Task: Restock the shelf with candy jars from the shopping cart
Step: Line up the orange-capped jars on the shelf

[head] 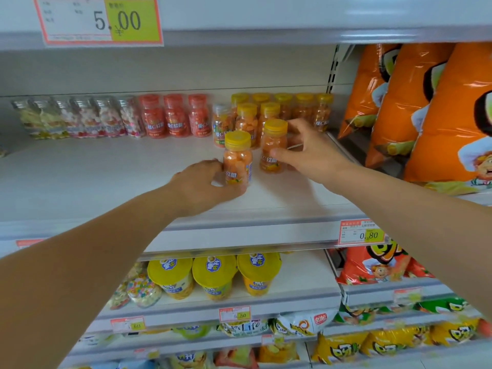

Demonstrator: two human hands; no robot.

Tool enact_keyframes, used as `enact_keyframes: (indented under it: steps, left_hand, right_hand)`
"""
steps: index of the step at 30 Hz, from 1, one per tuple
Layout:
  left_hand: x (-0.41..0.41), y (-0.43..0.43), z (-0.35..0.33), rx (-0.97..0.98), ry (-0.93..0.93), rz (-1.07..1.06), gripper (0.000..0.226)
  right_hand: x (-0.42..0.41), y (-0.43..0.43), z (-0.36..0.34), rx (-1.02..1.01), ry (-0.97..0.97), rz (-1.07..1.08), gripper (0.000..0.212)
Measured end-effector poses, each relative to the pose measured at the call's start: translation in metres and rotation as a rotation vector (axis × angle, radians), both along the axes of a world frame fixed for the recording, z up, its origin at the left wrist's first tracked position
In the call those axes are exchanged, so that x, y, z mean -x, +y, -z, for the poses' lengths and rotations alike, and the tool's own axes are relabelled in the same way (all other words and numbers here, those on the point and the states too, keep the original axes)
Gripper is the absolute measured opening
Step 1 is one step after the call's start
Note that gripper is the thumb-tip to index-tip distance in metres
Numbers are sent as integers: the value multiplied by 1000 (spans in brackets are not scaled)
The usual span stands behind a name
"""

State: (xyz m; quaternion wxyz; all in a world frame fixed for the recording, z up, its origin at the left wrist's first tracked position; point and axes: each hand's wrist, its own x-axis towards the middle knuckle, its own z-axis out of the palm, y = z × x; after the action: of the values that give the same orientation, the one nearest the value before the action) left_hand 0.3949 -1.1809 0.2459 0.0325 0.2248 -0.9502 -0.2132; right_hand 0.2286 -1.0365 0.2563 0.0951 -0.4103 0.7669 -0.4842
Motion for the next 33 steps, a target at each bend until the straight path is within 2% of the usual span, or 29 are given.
enact_keyframes:
  steps: [7, 10, 14, 18, 21, 25, 28, 33]
  left_hand:
    - [15, 5, 2, 40, 101, -178, 77]
    - [22, 7, -1, 49, 85, -207, 72]
    - [32, 9, -2, 93, 105, -232, 56]
    - [47, 10, 0, 125, 111, -274, 56]
    - [65, 11, 3, 157, 81, -298, 54]
    - [96, 15, 6, 128, 140, -337, 47]
    - [114, 19, 7, 151, 161, -360, 52]
    - [116, 18, 7, 120, 191, -373, 50]
  right_hand:
    - [18, 5, 2, -23, 52, 44, 44]
    - [22, 4, 5, -13, 8, 60, 51]
    - [26, 1, 6, -39, 75, 87, 55]
    - [45, 8, 10, 16, 5, 153, 53]
    - [61, 11, 14, 27, 29, 194, 48]
    - [80, 9, 18, 41, 71, 236, 44]
    - [88, 1, 20, 62, 123, 230, 44]
    - [91, -18, 20, 73, 98, 205, 46]
